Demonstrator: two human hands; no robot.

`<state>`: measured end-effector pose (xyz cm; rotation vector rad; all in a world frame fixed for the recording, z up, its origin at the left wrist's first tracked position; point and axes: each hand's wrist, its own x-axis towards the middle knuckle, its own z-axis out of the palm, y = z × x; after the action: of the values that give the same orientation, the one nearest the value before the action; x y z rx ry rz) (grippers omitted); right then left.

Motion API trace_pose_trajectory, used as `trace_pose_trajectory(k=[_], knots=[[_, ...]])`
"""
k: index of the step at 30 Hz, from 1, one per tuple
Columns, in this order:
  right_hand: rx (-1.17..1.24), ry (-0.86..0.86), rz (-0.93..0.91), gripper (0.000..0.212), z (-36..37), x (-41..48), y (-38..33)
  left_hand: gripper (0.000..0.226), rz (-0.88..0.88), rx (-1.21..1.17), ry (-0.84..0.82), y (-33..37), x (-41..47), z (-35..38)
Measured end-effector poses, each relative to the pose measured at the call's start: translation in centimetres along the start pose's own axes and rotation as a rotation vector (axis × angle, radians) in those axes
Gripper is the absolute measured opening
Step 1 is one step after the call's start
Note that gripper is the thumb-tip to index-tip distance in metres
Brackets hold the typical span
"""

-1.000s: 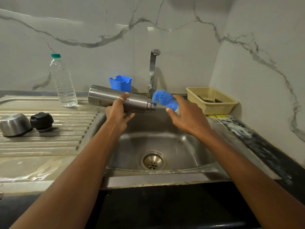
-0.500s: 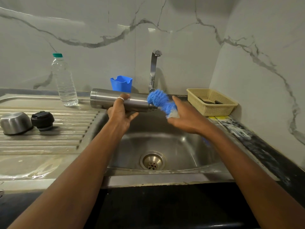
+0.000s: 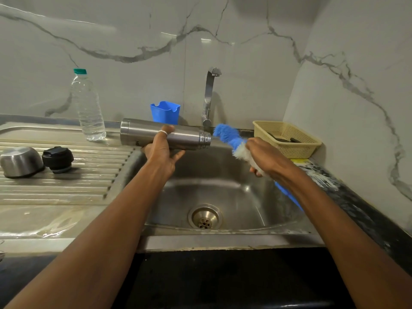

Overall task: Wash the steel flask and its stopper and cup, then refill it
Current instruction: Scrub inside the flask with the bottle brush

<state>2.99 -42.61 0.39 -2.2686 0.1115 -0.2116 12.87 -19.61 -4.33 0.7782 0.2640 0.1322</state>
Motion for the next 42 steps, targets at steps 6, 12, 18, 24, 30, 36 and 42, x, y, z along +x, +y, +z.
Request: trace_pose_trajectory(k=[6, 12, 18, 24, 30, 36, 42], knots=[[-0.139, 0.072, -0.111, 0.028, 1.3, -0.3, -0.6, 0.087, 0.026, -0.045, 0.013, 0.0, 0.0, 0.1], [-0.281, 0.096, -0.175, 0.034, 2.0, -0.6, -0.6, 0.1, 0.017, -0.08, -0.015, 0.3, 0.0, 0.0], [-0.372, 0.129, -0.313, 0.032, 2.8, -1.0, -0.8, 0.113, 0.023, -0.07, -0.031, 0.2, 0.1, 0.1], [-0.404, 0.169, -0.318, 0.026, 3.1, -0.6, -0.9, 0.099, 0.032, -0.021, -0.072, 0.1, -0.3, 0.5], [-0.407, 0.148, -0.379, 0.023, 3.8, -1.6, -0.9, 0.084, 0.078, -0.109, 0.018, 0.9, -0.5, 0.7], [-0.399, 0.216, -0.295, 0.024, 4.0, -0.3, -2.2, 0.097, 0.064, -0.067, -0.067, 0.5, -1.0, 1.1], [-0.371, 0.147, -0.308, 0.024, 4.5, -1.8, -1.4, 0.083, 0.08, -0.096, -0.005, 0.7, -0.8, 0.8]])
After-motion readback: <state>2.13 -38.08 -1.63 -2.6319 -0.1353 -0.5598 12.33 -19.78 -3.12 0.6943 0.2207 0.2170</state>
